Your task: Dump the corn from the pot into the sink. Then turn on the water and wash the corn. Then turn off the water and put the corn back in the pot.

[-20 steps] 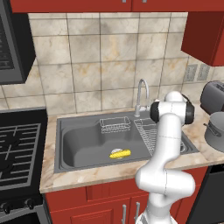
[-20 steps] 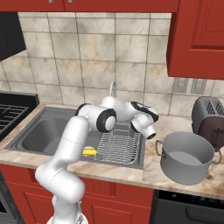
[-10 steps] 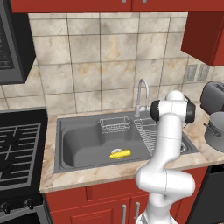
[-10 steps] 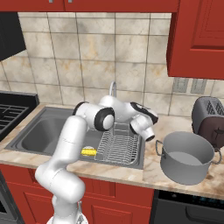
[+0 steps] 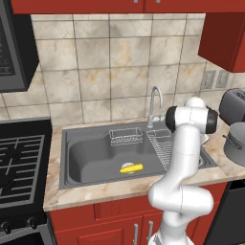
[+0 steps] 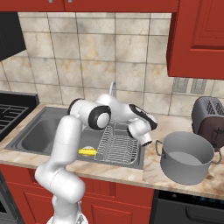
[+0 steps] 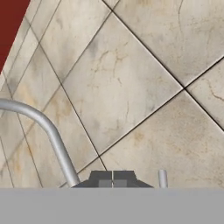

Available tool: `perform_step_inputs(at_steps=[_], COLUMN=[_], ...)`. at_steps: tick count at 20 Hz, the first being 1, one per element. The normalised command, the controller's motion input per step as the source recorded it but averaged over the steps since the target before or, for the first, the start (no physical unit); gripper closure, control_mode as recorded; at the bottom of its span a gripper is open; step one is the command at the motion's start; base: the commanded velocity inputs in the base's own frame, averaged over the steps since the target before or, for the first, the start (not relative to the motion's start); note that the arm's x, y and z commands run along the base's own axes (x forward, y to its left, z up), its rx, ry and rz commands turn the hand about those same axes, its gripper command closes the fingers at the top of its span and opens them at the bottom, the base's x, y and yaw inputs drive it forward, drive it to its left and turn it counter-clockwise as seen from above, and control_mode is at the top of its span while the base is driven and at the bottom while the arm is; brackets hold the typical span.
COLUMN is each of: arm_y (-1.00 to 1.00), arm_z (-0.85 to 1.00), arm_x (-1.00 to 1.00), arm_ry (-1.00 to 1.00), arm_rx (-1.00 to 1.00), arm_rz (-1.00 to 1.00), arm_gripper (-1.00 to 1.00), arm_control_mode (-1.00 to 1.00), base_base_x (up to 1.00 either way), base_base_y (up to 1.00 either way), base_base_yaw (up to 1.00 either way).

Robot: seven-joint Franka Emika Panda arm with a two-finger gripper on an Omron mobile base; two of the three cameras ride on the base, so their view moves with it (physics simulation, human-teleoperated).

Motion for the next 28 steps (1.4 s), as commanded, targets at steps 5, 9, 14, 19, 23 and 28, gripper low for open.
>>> perform_step_inputs(at_steps=[5, 9, 14, 19, 23, 28], arm_y=[0.65, 0.38, -0.01, -0.02, 0.0, -0.23], arm_z=[0.0, 0.0, 0.0, 0.03, 0.0, 0.0], arm_x=[-0.02, 0.0, 0.0, 0.18, 0.22, 0.17], arm_ry=[-0.11, 0.0, 0.0, 0.0, 0.02, 0.12], arm_rx=[-0.1, -0.08, 0.0, 0.0, -0.02, -0.05], arm_rz=[-0.01, 0.0, 0.0, -0.04, -0.12, -0.19], arm_gripper=[1.0, 1.0, 1.0, 1.0, 1.0, 1.0], arm_control_mode=[-1.0, -1.0, -1.0, -1.0, -1.0, -1.0], base_base_x=[0.0, 0.0, 0.0, 0.0, 0.0, 0.0], base_base_y=[0.0, 0.0, 0.0, 0.0, 0.0, 0.0], base_base_yaw=[0.0, 0.0, 0.0, 0.0, 0.0, 0.0])
